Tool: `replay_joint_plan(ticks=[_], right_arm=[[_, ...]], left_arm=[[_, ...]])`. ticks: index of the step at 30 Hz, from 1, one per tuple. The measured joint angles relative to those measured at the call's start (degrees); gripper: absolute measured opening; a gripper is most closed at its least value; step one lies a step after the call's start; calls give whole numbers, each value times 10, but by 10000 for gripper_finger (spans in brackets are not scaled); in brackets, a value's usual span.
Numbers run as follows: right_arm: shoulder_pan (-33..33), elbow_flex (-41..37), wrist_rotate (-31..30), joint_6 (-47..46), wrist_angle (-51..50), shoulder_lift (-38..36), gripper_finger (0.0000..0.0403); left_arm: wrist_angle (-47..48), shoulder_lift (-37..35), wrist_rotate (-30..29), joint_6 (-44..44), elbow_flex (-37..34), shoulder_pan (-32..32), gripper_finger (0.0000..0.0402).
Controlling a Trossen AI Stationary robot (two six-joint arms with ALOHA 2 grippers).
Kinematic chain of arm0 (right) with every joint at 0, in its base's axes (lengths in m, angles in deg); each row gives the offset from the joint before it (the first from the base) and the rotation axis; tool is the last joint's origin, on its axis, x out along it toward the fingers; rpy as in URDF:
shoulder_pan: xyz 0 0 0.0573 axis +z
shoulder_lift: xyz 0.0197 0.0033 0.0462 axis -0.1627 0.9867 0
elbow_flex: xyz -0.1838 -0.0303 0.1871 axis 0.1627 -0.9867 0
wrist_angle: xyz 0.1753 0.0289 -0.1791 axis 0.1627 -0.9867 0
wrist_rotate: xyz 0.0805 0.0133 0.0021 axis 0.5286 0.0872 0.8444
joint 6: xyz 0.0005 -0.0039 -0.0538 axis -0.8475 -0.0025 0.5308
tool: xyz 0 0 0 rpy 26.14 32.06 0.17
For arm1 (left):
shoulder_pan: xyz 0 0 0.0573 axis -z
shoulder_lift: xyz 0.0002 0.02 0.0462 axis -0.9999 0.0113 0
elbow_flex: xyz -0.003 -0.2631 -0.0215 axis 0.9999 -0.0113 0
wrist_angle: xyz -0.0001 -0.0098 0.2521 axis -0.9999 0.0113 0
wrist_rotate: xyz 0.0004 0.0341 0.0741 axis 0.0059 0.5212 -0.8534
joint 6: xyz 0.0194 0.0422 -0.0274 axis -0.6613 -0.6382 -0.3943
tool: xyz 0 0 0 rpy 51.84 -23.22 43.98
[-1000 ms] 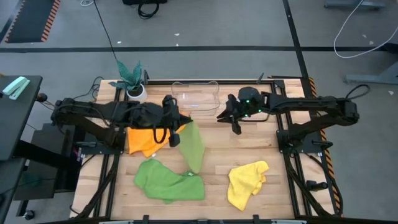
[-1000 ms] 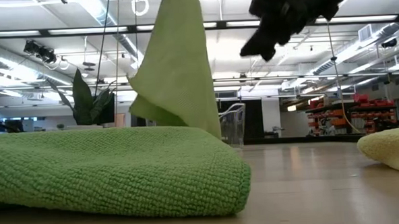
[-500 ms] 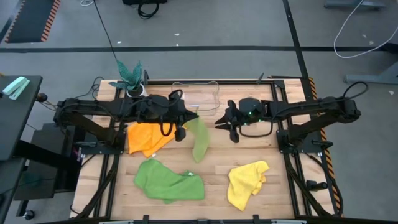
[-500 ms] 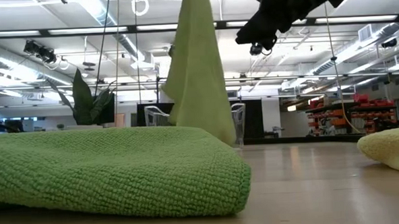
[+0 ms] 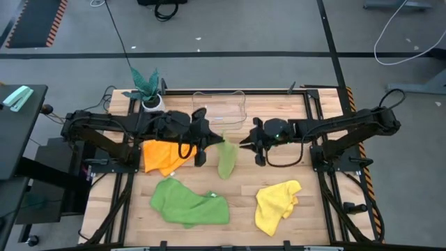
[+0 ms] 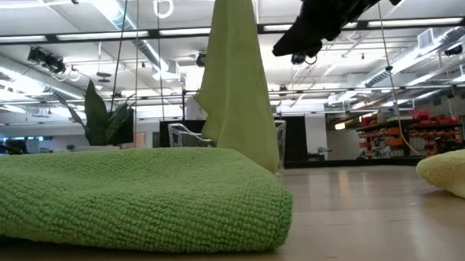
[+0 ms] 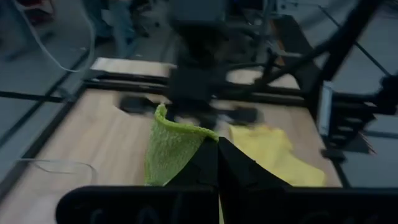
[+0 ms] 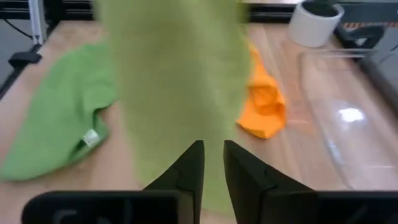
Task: Fold microfiber towels
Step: Fold the light green microfiber cloth
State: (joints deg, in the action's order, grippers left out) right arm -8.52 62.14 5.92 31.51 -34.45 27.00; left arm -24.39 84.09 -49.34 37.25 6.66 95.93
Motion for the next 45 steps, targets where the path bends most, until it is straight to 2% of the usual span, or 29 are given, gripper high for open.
replay_joint_plan(ticks=[6,10,12,14,18,21,25,28,30,37,45], right_arm=[[-47,0,16,30,-50,-37,73],[-66,0,108,11,-47,-30,85],[-63,0,154,8,-40,-18,92],[-54,0,173,12,-34,-7,97],[-33,0,180,30,-22,10,100],[-19,0,205,28,-19,16,98],[5,0,187,17,19,20,96],[20,0,88,3,41,19,95],[22,0,49,11,31,18,96],[6,0,45,12,11,18,95],[-11,0,87,33,11,18,94]], left_arm=[[21,-1,18,12,0,55,1],[41,-1,34,17,0,86,1],[65,-1,63,15,0,99,1],[81,-1,82,17,0,111,1],[82,-2,83,24,0,115,1],[51,-2,54,24,0,102,1],[32,-2,52,12,0,69,1],[29,-2,58,10,0,46,1],[27,-2,60,1,0,35,1],[30,-2,96,-36,0,25,1],[49,-5,115,-99,0,24,1]])
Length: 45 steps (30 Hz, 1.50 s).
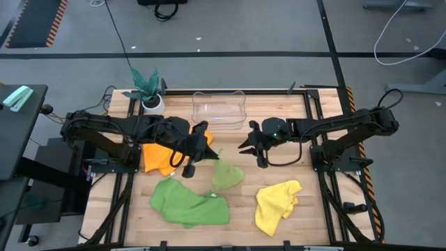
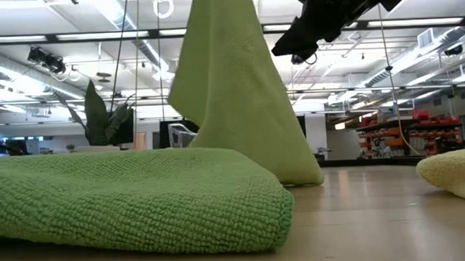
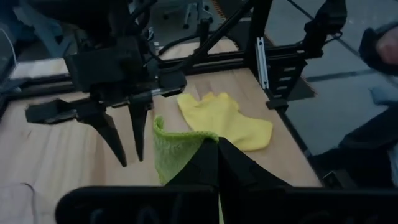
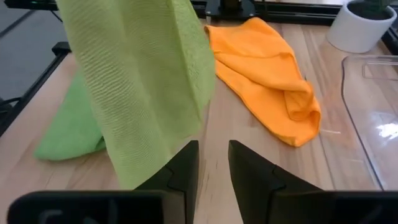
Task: Fold microfiber towels
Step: Fold the light green microfiber cloth
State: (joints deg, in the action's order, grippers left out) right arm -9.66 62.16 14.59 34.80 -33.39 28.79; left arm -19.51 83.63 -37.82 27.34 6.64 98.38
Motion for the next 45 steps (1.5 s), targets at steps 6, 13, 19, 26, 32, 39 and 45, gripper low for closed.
replay_joint_plan(ticks=[6,13,19,26,32,39,45], right_arm=[[1,0,12,8,-13,-1,95],[0,0,12,43,-28,-2,94],[-17,0,25,-41,-13,-2,94],[-87,0,128,-80,-76,-22,92],[-155,0,155,-24,-91,-27,91],[-223,0,328,-12,-53,-27,91],[-203,0,441,-28,-31,-27,91]], left_arm=[[26,0,-4,-62,0,-10,1],[22,0,-28,-97,0,-36,1],[-52,0,-30,78,0,-70,1],[-142,-3,0,284,0,-58,1],[-158,-11,34,340,0,-15,1],[-168,-14,34,404,0,22,1],[-165,-14,33,446,0,32,1]])
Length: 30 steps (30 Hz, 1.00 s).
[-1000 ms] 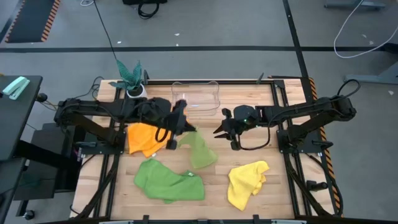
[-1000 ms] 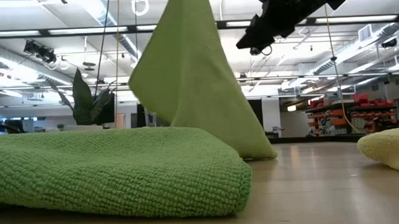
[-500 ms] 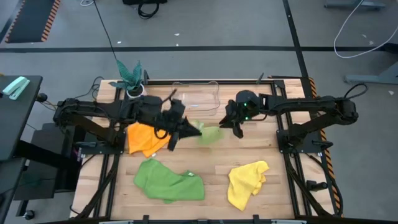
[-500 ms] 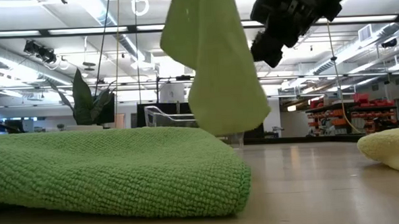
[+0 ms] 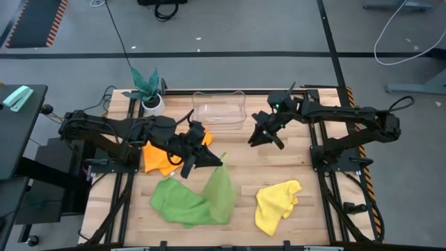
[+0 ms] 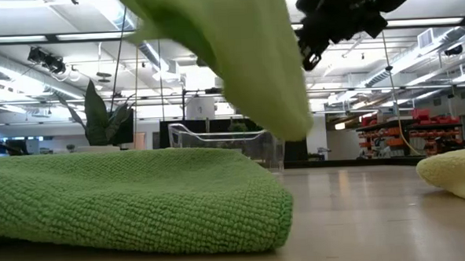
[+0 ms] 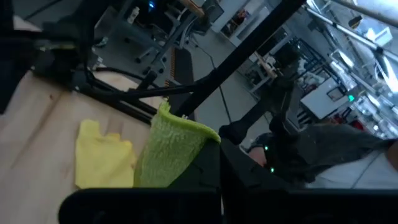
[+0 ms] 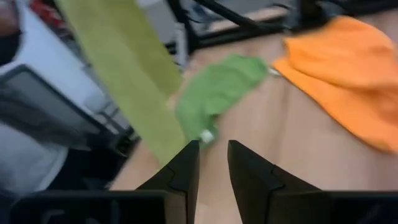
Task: Fold microfiber towels
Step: Fold the light green microfiber cloth
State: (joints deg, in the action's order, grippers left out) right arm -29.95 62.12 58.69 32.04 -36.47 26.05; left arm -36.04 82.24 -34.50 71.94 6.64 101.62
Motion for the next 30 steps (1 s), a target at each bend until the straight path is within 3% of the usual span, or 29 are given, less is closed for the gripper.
replay_joint_plan(ticks=[7,10,18,22,25,30], right_arm=[[41,0,21,-77,119,0,91],[47,0,-12,-118,121,0,91],[90,0,-218,-223,112,-1,83],[133,16,-323,-229,92,-8,69],[163,67,-426,-198,-1,-16,54],[204,176,-660,-187,-169,-16,28]], left_arm=[[6,9,-29,14,0,-19,1],[8,15,-43,4,0,-40,1],[-5,42,-44,-48,-1,-90,1],[-17,56,-55,-63,-1,-119,1],[-19,63,-56,-82,0,-145,1],[-34,71,-60,-119,0,-190,1]])
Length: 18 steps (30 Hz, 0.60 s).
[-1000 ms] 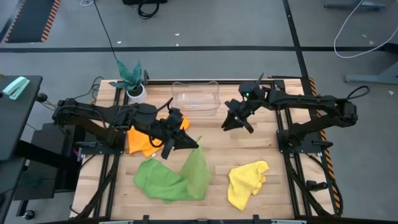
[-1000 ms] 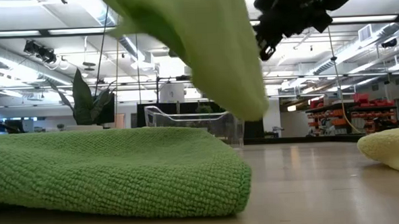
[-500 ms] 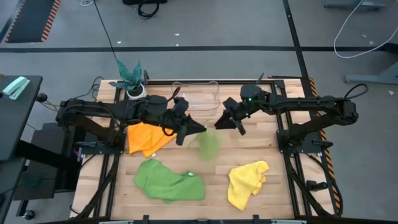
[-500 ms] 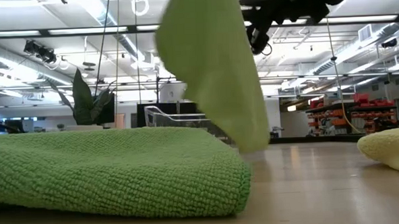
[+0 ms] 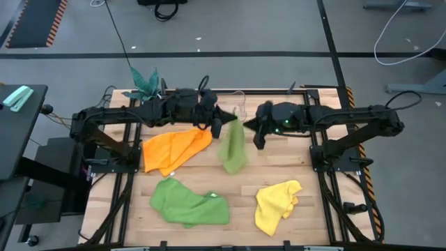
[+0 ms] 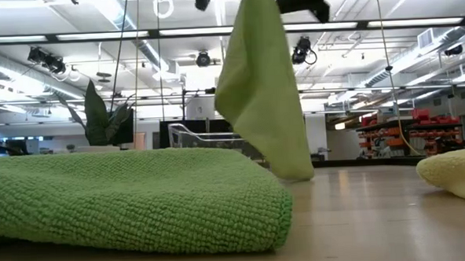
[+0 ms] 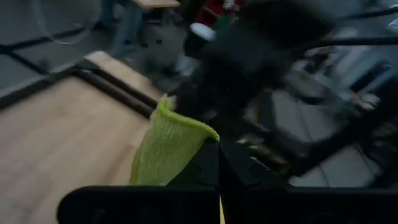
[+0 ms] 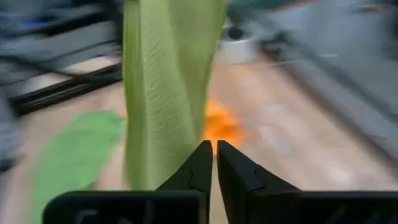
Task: Fold microfiber towels
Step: Fold the light green microfiber cloth
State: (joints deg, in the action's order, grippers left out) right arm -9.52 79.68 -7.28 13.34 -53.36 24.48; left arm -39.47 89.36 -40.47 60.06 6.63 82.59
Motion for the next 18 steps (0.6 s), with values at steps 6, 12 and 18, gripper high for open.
replay_joint_plan(ticks=[6,12,18], right_arm=[[22,38,-92,-90,-49,1,8],[44,34,-91,-142,-34,41,22],[37,34,-92,-145,13,84,61]], left_arm=[[-31,8,-2,-25,0,-49,1],[-69,9,-2,-43,0,-71,1],[-87,9,-2,-51,0,-81,1]])
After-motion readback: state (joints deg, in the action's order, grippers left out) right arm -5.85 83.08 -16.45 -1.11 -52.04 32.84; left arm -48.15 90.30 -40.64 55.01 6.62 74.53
